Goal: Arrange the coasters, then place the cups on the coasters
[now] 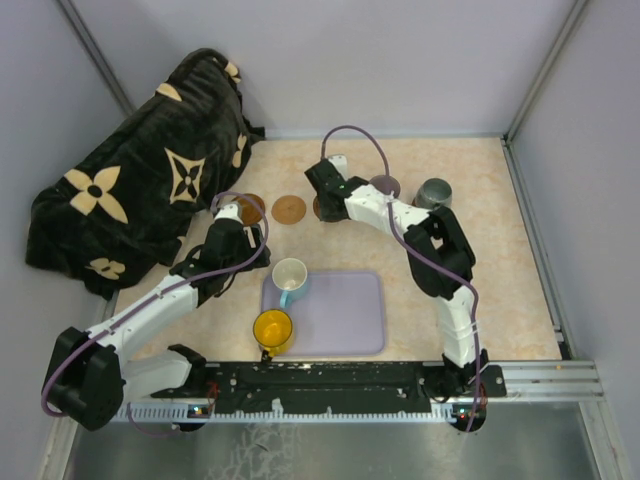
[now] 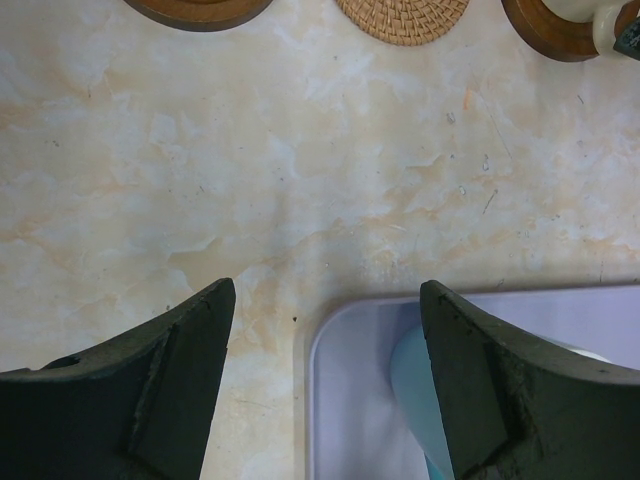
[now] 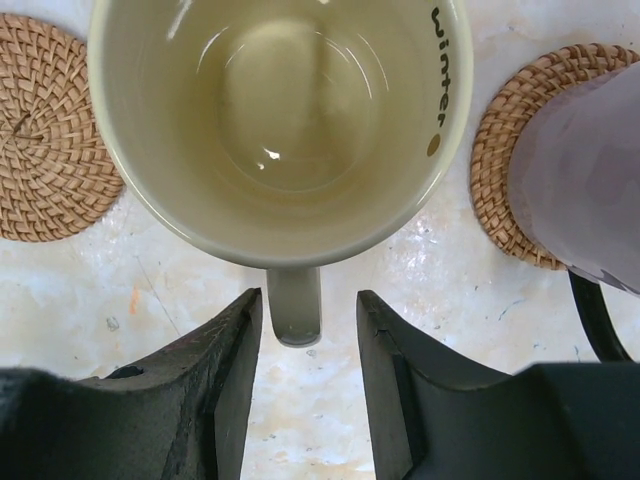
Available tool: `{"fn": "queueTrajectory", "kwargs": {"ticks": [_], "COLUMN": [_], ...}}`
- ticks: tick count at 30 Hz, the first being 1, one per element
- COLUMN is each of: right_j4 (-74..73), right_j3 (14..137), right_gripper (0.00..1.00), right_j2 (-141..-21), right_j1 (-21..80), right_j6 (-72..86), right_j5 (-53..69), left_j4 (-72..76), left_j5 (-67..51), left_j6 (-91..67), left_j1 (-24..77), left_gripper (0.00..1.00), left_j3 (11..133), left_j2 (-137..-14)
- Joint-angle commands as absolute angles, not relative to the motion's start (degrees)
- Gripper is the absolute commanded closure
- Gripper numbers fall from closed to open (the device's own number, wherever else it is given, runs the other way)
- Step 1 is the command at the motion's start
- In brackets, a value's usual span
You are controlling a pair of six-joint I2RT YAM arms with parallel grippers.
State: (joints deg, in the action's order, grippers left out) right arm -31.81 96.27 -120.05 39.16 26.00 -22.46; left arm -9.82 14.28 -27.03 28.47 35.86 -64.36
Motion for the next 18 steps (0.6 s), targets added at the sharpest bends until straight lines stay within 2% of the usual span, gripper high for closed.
{"fn": "queueTrajectory", "kwargs": {"ticks": [1, 18], "right_j4": [-29.7, -30.1], "right_j3": [96.3, 97.6], "right_gripper": [0.57, 0.58], "right_j2": [-116.2, -117.0], "right_j1": [39.8, 41.7], "right_j6": [26.5, 26.0], "right_j5": [-21.8, -21.6], "left_j4": [-9.5, -10.5], "left_j5": [13.7, 13.2], "left_j6": [-27.3, -28.0], "left_j1": [28.2, 28.1], "left_gripper": [0.19, 0.19], "left_j3": [35.6, 35.4], "left_j2": [-64.2, -63.7]}}
